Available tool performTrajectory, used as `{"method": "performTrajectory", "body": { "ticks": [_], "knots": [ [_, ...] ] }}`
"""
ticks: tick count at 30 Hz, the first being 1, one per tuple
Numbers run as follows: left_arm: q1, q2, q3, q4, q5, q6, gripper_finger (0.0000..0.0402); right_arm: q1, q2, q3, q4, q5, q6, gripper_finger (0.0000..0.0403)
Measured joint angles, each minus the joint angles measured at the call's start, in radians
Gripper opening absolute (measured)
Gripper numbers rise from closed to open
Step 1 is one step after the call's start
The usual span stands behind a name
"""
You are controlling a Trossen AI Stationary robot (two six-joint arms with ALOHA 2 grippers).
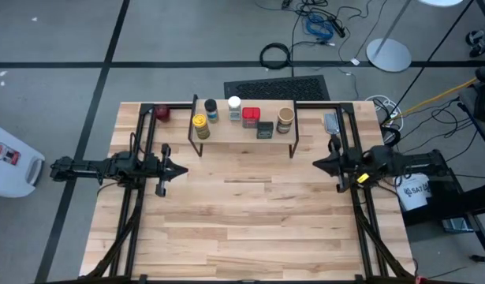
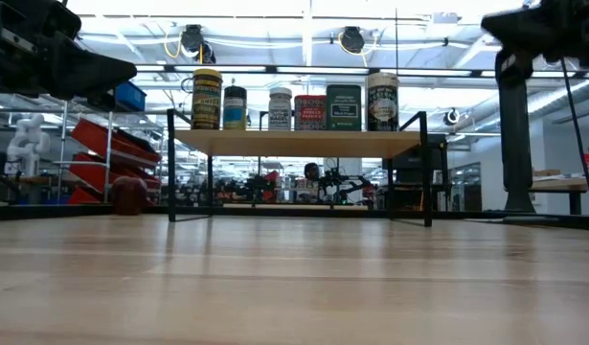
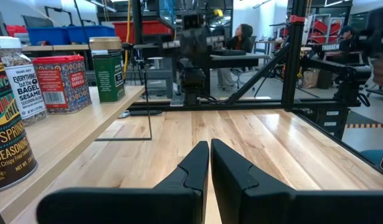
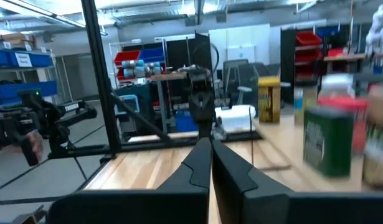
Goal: Shelf spices
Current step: Remove the brown seasoning bottle from the shelf
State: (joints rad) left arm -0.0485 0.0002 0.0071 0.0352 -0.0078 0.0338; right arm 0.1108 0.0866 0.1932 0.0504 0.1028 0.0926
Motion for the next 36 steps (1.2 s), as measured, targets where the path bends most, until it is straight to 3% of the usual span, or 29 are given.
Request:
{"method": "performTrajectory", "body": {
  "ticks": [13, 18, 24, 30, 36],
  "knots": [
    [0.0, 0.0, 0.0, 0.001, -0.017, 0.0, 0.0027, 0.0, 0.477, 0.711, -0.407, 0.074, -0.109, 0.0],
    [0.0, 0.0, 0.0, 0.001, -0.027, 0.0, 0.0027, 0.0, 0.59, 0.87, -0.442, 0.075, -0.126, 0.0],
    [0.0, 0.0, 0.0, 0.007, -0.029, 0.001, 0.0027, 0.006, 0.7, 0.899, -0.445, 0.076, -0.109, 0.0],
    [0.001, 0.0, 0.002, 0.057, -0.038, -0.072, 0.0027, 0.046, 0.802, 0.822, -0.414, 0.077, -0.095, 0.0],
    [0.001, 0.039, 0.123, -0.09, -0.145, -0.072, 0.0027, 0.102, 0.843, 0.728, -0.316, 0.081, -0.026, 0.0]
  ]
}}
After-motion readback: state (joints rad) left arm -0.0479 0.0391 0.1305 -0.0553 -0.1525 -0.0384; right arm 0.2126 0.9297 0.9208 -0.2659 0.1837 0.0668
